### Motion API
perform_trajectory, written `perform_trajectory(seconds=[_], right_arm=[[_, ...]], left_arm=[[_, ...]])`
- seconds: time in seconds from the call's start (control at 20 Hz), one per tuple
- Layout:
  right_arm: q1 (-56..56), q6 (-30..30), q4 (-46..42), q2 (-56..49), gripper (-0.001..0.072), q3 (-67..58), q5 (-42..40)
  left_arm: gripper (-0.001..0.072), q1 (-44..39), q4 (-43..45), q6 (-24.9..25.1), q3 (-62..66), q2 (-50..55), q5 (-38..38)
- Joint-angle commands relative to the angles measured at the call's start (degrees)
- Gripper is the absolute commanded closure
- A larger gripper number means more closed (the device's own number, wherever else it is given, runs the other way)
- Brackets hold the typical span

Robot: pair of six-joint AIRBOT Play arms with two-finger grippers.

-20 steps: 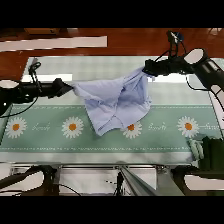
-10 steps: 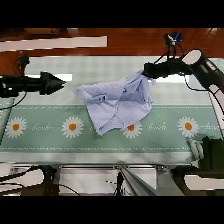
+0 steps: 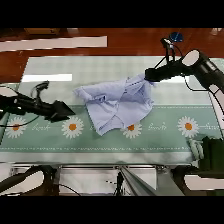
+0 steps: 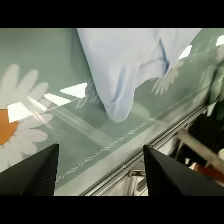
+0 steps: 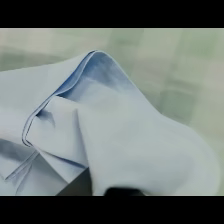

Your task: Fold the shirts.

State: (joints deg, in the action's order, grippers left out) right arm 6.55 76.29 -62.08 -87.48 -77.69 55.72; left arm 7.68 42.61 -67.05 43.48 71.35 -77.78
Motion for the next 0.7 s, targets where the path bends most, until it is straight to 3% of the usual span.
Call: perform_trajectory(seconds=[0.0, 0.1, 0.3, 0.35, 0.55, 0.65], right_arm=[[0.04, -0.11, -3.37, -0.02, 0.0689, 0.02, 2.64], [0.04, -0.13, -3.48, -0.02, 0.0689, 0.02, 3.23], [0.07, -0.28, -3.48, -0.02, 0.0689, 0.02, 3.45], [0.04, -0.35, -3.48, -0.02, 0.0689, 0.02, 3.45], [0.04, -0.37, -3.48, -0.02, 0.0689, 0.02, 3.48], [0.04, -0.37, -3.45, -0.04, 0.0689, 0.02, 3.52]], left_arm=[[0.0089, -10.86, 0.39, -2.49, -3.02, 0.63, 11.56], [0.0089, -15.98, -0.24, -3.43, -2.95, 2.34, 16.31], [0.0085, -19.71, -2.56, -4.39, -2.4, 7.76, 17.4], [0.0031, -20.24, -4.02, -4.2, -1.84, 9.27, 17.4], [0.0034, -23.17, -5.84, -4.2, 2.62, 14.71, 17.11], [0.0075, -25.24, -5.86, -4.37, 5.75, 17.2, 16.44]])
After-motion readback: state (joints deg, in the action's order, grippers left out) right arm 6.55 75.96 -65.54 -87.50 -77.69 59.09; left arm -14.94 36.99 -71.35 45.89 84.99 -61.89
